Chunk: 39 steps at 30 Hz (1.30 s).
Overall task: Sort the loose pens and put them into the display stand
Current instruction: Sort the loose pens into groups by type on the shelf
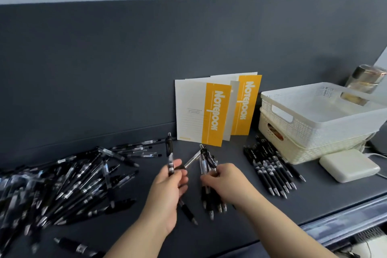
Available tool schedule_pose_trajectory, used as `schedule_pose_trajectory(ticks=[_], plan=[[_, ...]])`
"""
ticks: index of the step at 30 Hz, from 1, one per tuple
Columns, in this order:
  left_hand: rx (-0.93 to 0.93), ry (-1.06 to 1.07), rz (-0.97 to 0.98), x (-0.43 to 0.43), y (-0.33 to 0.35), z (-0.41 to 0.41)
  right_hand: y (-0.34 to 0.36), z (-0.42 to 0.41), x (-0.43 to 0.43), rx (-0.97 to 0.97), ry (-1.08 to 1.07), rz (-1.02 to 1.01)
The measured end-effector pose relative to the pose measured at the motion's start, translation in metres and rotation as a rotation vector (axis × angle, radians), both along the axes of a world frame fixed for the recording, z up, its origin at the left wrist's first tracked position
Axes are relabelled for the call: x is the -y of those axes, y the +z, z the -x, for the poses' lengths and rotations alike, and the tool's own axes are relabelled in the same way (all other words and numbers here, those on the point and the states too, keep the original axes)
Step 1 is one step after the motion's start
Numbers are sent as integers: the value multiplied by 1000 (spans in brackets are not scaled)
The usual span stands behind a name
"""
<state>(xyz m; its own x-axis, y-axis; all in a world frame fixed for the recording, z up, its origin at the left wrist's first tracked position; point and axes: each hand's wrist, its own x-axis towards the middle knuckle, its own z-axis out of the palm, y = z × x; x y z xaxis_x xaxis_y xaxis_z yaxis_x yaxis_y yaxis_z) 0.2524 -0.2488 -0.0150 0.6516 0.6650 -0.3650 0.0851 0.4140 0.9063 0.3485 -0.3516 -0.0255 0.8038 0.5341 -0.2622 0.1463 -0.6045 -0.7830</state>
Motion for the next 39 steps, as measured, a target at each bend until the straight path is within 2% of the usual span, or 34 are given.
schedule_pose_trajectory(ticks=[2, 4, 7, 10, 12, 15, 18, 21, 23, 28, 31, 35, 39], plan=[[-74, -34, -124, 2, -4, 1, -4, -6, -2, -4, 26, 19], [-162, -140, -286, 6, -9, 0, -4, -5, -1, -51, 6, -101], [-276, -433, -648, 19, -9, -3, -1, 1, 7, -273, 14, -354], [-336, -690, -831, 34, 1, -11, -3, -4, 21, -318, 14, -359], [-338, -747, -922, 39, 6, -18, -3, -18, 34, -192, -55, -280], [-387, -555, -1162, 29, 4, -30, 0, -47, 61, 169, -96, -18], [-633, -374, -1310, 7, -2, -37, 4, -70, 83, 347, -68, 228], [-945, -435, -1356, -3, -12, -43, 2, -79, 93, 388, 34, 439], [-1022, -427, -1355, -3, -16, -48, 0, -79, 95, 452, 46, 454], [-994, -354, -1332, 4, -16, -53, -9, -82, 100, 510, 37, 380], [-939, -322, -1322, 12, -12, -48, -8, -85, 103, 548, 54, 443], [-965, -392, -1303, 22, -12, -35, -5, -85, 101, 646, 71, 522], [-927, -273, -1301, 25, -13, -17, -5, -67, 81, 603, 203, 316]])
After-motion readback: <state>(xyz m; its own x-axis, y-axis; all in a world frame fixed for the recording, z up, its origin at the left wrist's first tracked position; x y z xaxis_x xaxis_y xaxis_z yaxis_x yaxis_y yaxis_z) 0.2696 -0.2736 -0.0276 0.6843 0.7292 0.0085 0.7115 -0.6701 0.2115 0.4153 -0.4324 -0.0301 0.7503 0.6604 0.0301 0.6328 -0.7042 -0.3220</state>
